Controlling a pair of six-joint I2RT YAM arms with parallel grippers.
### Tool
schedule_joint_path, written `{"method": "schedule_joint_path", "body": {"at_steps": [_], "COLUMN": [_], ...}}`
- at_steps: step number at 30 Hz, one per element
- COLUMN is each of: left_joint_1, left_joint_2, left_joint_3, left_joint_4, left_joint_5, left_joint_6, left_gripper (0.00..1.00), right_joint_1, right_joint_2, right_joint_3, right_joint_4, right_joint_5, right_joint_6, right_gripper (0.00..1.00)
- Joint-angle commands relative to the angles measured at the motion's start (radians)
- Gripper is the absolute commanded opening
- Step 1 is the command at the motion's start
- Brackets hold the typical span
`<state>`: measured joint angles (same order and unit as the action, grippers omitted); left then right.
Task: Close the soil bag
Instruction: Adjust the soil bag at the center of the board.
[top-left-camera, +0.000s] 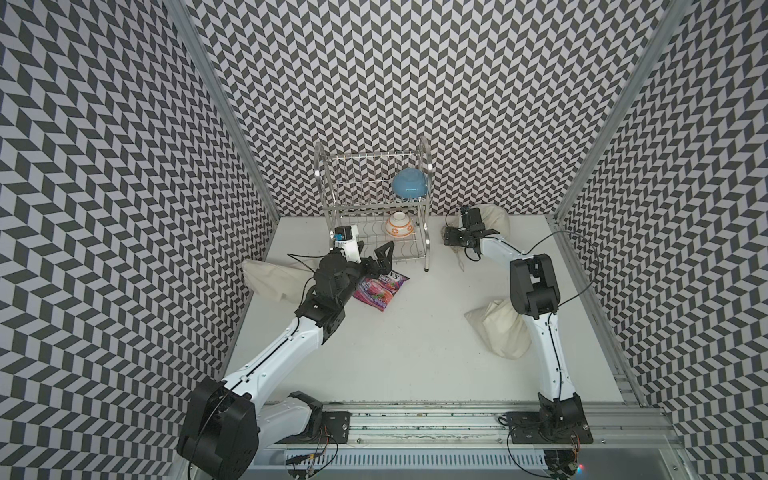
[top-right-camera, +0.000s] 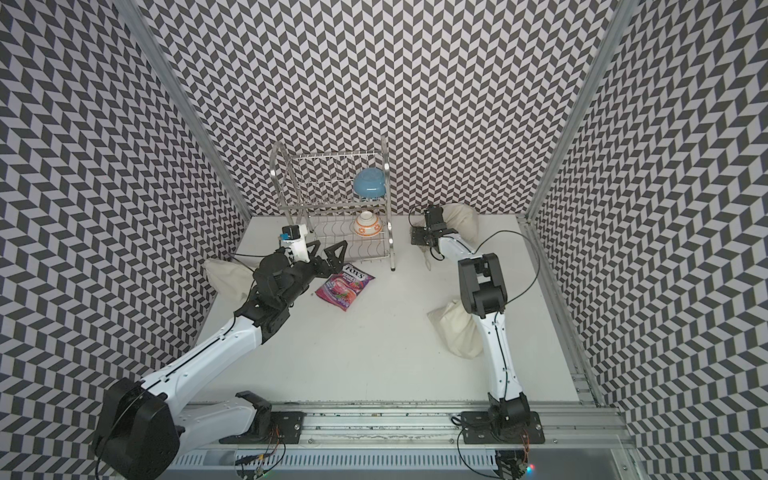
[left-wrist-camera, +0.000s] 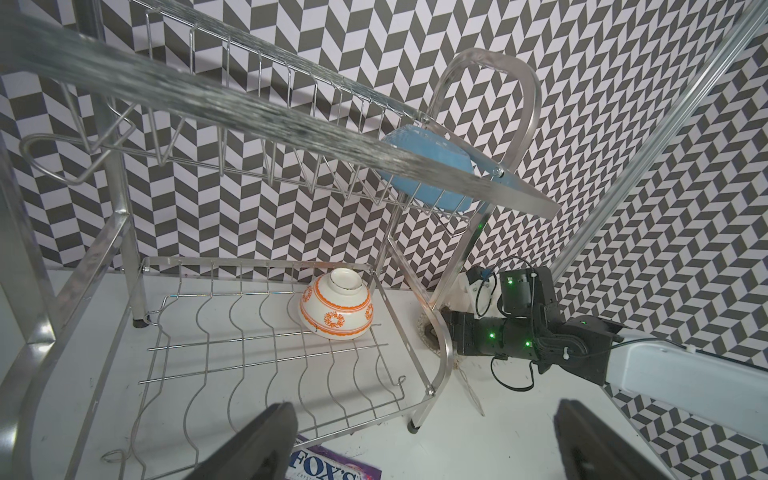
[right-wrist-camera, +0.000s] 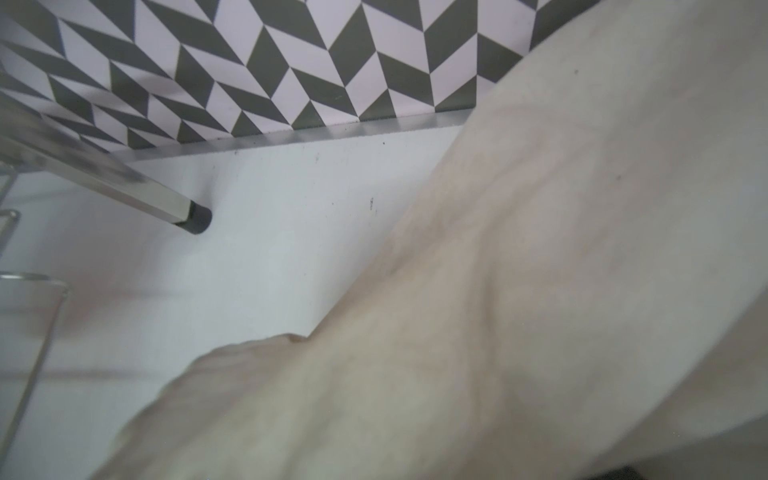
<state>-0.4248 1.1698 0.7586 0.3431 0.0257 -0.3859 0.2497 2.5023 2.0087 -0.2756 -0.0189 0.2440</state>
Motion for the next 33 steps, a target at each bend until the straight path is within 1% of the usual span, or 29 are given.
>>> {"method": "schedule_joint_path", "body": {"at_steps": [1, 3, 5, 7, 9, 15, 19, 22, 24, 26, 29, 33], "left_joint_1": [0.005, 0.005, 0.004, 0.005, 0.004, -0.017, -0.058, -0.089, -0.106, -0.13, -0.168, -0.214], "left_joint_2": [-0.003, -0.004, -0.006, -0.009, -0.003, 0.033, 0.037, 0.039, 0.044, 0.061, 0.103, 0.201], "left_joint_3": [-0.015, -0.013, -0.015, -0.019, -0.025, -0.019, -0.02, -0.028, -0.038, -0.057, -0.101, -0.125], "left_joint_4": [0.041, 0.043, 0.045, 0.052, 0.065, 0.088, 0.092, 0.105, 0.121, 0.157, 0.253, 0.37], "left_joint_5": [0.025, 0.033, 0.039, 0.045, 0.055, 0.117, 0.106, 0.1, 0.109, 0.129, 0.166, 0.209], "left_joint_6": [-0.001, -0.006, -0.01, -0.012, -0.017, -0.018, -0.014, -0.017, -0.018, -0.049, -0.069, -0.103], "left_gripper": [1.0, 1.0, 1.0, 1.0, 1.0, 1.0, 1.0, 0.99, 0.98, 0.97, 0.96, 0.9], "right_joint_1": [-0.003, -0.002, -0.004, -0.008, -0.015, -0.015, 0.011, 0.05, 0.088, 0.132, 0.178, 0.224], "right_joint_2": [-0.006, -0.053, -0.118, -0.22, -0.311, -0.578, -0.748, -0.849, -0.898, -0.935, -0.955, -0.959], "right_joint_3": [-0.068, -0.133, -0.23, -0.349, -0.455, -0.68, -0.827, -0.905, -0.934, -0.95, -0.959, -0.982], "right_joint_4": [-0.114, -0.101, -0.049, 0.027, 0.083, 0.169, 0.243, 0.301, 0.34, 0.378, 0.424, 0.49], "right_joint_5": [-0.049, -0.033, -0.016, -0.014, -0.02, -0.078, -0.106, -0.134, -0.134, -0.136, -0.143, -0.149], "right_joint_6": [-0.012, -0.023, -0.027, -0.034, -0.04, -0.061, -0.048, -0.025, -0.012, 0.007, 0.036, 0.076], "right_gripper": [0.65, 0.42, 0.15, 0.0, 0.0, 0.0, 0.0, 0.0, 0.0, 0.0, 0.0, 0.0]}}
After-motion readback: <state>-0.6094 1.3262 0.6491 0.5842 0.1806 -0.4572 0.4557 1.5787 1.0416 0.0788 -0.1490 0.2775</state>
